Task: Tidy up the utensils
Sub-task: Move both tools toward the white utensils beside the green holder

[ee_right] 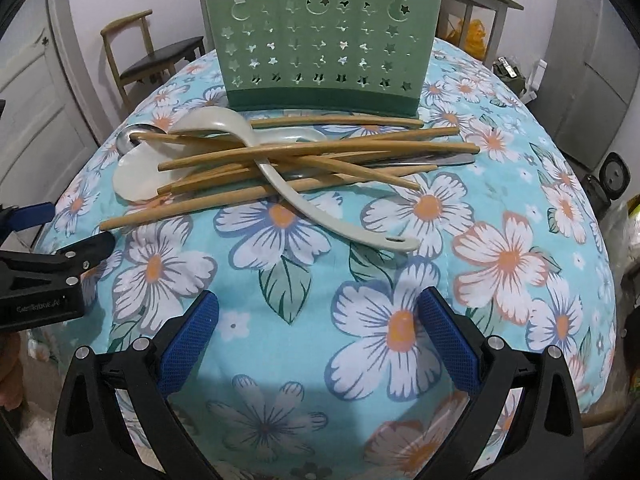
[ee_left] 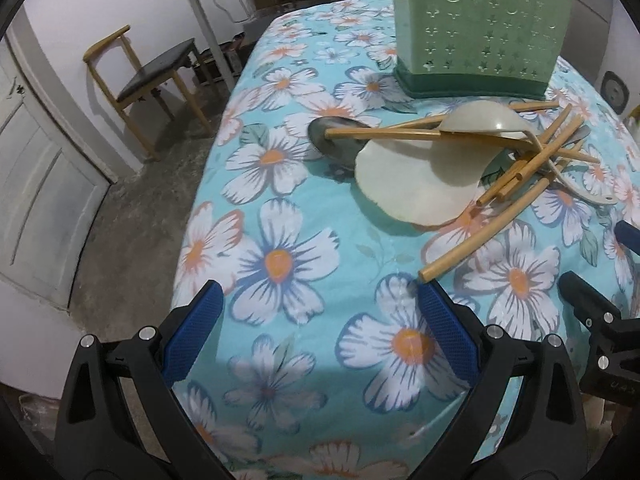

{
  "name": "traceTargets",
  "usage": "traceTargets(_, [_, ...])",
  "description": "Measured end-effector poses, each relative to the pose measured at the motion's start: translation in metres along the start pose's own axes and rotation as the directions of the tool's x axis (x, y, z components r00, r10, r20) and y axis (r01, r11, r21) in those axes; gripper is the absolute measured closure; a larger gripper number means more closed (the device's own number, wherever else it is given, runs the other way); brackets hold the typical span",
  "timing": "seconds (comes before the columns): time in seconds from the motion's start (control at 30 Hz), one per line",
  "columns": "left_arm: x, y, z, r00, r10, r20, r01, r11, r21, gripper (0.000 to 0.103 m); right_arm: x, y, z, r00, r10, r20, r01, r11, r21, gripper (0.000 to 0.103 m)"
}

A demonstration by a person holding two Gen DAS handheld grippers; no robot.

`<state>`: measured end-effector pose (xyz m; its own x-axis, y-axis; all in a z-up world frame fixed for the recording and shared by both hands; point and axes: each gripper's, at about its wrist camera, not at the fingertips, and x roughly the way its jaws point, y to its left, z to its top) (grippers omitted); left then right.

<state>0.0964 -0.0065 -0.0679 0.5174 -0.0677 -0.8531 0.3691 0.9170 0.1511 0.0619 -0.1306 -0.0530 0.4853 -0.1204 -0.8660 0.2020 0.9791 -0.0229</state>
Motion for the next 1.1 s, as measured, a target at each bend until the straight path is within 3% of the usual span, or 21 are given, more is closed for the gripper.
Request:
traceTargets(0.2, [0.007,0.007,0.000,0.996,-0.089,-0.002,0.089,0.995,-0.040,0.008,0.000,-0.006,0.000,0.999,0.042,-0.035,-0.042,0.999,0.006,0.006])
traceTargets(0.57, [0.007,0.010,-0.004,0.993,-0.119,0.023,0.120,0.992,-0.030,0.008,-0.007,-0.018,0.002,0.991,0.124,-0.041,-0.127,0.990,-0.055,0.006])
traceTargets(0.7, [0.008,0.011,-0.003,0.991,-0.131,0.026,0.132,0.991,-0.020,0.008,-0.031,-0.025,0.019,0.987,0.146,0.060,-0.144,0.989,-0.045,0.006])
traceTargets(0.83, [0.009,0.014,-0.001,0.989,-0.142,0.035,0.142,0.990,-0.010,0.008,-0.046,-0.013,0.042,0.973,0.177,0.149,-0.158,0.979,-0.128,0.006])
traceTargets(1.1, [0.000,0.030,0.001,0.977,-0.178,0.117,0.182,0.983,-0.023,0.008,-0.044,0.019,0.074,0.968,0.178,0.179,-0.118,0.947,-0.300,0.029])
